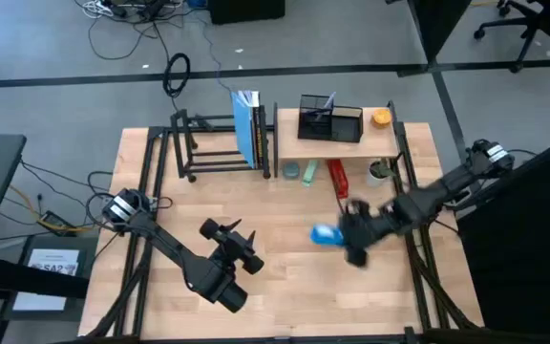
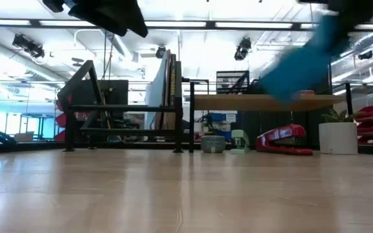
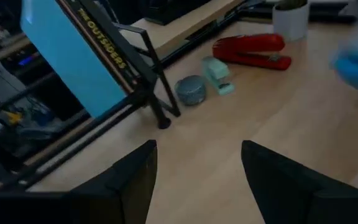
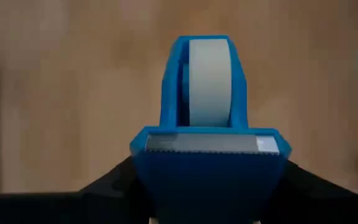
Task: Stock shelves
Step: Remove the blue tape dispenser from the shelf, then remove the yellow scented candle from the shelf
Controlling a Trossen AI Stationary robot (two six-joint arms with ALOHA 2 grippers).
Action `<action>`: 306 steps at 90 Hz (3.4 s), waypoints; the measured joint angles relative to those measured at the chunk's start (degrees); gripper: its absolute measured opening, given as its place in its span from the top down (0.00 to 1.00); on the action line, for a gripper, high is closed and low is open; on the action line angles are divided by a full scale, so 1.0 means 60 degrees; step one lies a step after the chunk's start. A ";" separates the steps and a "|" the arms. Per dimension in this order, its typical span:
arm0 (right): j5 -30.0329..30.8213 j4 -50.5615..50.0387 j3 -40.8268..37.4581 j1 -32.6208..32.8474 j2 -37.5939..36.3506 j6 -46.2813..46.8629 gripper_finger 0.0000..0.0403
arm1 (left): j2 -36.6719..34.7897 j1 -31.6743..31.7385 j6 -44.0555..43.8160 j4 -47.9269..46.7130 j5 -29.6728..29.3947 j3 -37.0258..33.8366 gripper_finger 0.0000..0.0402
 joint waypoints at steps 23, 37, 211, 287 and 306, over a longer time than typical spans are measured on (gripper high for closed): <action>-0.0791 -0.0732 -0.1850 0.2972 -0.0423 0.2950 0.57 | 0.0000 0.0087 0.1049 0.2253 -0.0802 0.0000 0.47; -0.0954 -0.1521 -0.2419 0.4125 -0.0718 0.4263 0.52 | 0.0000 0.0273 0.2508 0.3695 -0.0803 0.0000 0.47; 0.0204 -0.7384 0.8053 -1.4477 0.3672 -1.2966 0.28 | 0.0044 0.0831 0.6073 0.6389 0.0514 -0.0011 0.47; 0.0432 -0.6916 0.7944 -1.5494 0.5377 -1.0417 0.09 | 0.0044 0.0823 0.6324 0.6451 0.0717 -0.0011 0.47; -0.0058 -0.6828 0.7438 -1.5555 0.5368 -1.0471 0.13 | 0.0044 0.0823 0.6325 0.6556 0.0861 -0.0011 0.47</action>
